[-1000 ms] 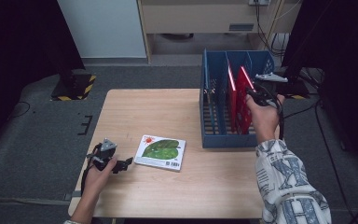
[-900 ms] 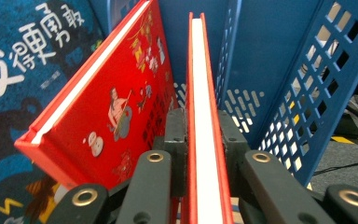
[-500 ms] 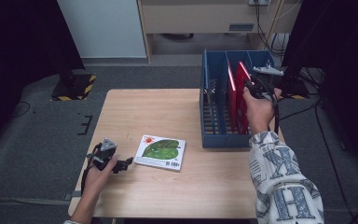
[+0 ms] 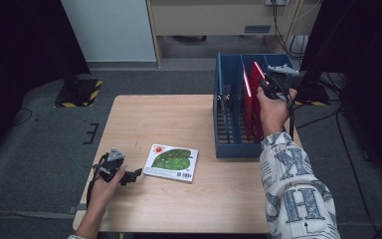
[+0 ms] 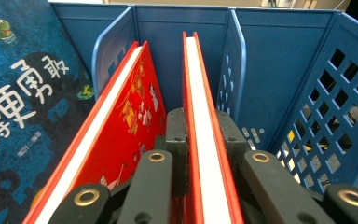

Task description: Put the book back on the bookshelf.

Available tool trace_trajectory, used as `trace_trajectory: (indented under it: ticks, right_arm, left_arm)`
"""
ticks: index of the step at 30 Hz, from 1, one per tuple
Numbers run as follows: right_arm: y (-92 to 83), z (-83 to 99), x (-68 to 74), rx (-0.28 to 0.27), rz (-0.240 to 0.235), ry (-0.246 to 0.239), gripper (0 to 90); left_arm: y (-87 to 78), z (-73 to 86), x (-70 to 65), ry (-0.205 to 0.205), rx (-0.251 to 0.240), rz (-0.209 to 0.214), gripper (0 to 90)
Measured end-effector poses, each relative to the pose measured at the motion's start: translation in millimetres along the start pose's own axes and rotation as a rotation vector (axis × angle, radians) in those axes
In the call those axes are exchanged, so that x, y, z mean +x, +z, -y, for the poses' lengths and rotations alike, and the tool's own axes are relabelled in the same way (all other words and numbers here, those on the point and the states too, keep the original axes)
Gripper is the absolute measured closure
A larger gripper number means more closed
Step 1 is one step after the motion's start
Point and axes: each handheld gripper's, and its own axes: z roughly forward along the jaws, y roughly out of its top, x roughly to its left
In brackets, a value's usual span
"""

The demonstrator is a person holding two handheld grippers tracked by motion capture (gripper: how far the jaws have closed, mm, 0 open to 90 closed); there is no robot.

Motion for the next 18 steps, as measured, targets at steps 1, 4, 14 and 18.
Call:
trace_trajectory:
  ticks: [1, 4, 14, 18]
  right_arm:
    - [0.7, -0.1, -0.1, 0.002, 0.0, 0.0, 78.9]
    - [3.0, 0.3, 2.0, -0.002, 0.002, -0.002, 78.8]
    - [12.0, 1.6, 5.7, 0.0, 0.005, -0.002, 78.7]
    - [13.4, -1.2, 7.3, -0.011, 0.005, -0.004, 78.6]
  left_arm:
    - [0.3, -0.1, -0.3, 0.002, 0.003, 0.001, 7.5]
    - [0.3, -0.2, -0.9, 0.004, 0.002, 0.004, 7.5]
    - [0.6, -0.1, -0.8, 0.005, 0.005, 0.003, 7.4]
    - [0.7, 0.0, -0.9, 0.001, 0.005, 0.004, 7.4]
